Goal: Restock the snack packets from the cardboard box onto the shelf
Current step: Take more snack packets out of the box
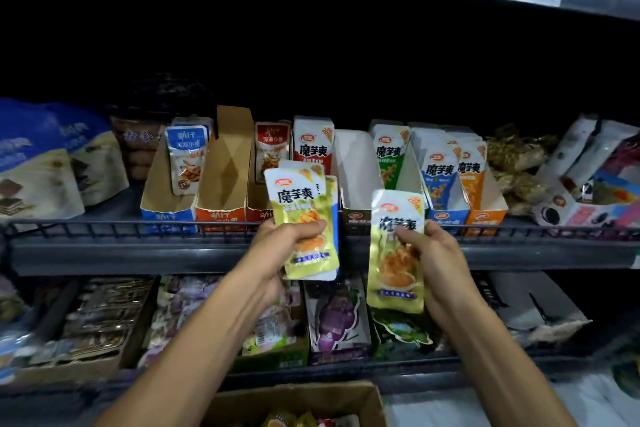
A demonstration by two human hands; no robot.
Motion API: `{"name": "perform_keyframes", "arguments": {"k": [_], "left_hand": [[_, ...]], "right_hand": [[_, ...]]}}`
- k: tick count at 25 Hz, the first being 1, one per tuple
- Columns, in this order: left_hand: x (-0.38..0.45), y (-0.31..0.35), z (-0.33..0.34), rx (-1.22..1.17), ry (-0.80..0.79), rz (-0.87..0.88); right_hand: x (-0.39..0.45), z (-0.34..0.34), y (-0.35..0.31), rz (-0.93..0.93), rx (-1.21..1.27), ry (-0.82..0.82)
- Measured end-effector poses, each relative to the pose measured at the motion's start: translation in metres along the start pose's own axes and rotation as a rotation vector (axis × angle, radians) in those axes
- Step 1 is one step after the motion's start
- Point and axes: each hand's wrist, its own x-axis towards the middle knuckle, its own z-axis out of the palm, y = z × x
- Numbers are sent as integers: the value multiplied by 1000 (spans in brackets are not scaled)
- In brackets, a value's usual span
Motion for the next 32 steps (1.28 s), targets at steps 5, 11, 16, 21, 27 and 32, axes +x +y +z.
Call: {"name": "perform_keyframes", "arguments": {"k": [5, 11, 16, 21, 27, 32], "left_hand": [[2, 19, -15, -123, 39, 38], [10, 22, -13, -144, -5, 31], [16, 30, -13, -149, -58, 36], [18, 34, -13, -134, -64, 33], [21, 33, -14, -99, -51, 67], [20, 31, -11, -65, -61, 59]], "right_hand": [[19, 5, -67, -386, -221, 27], [103, 53, -143, -687, -502, 89], [151, 83, -132, -595, -884, -2], [170, 94, -120, -623, -897, -93], [200, 79, -104, -728, -1732, -66], [194, 84, -88, -958, -1680, 96]]}}
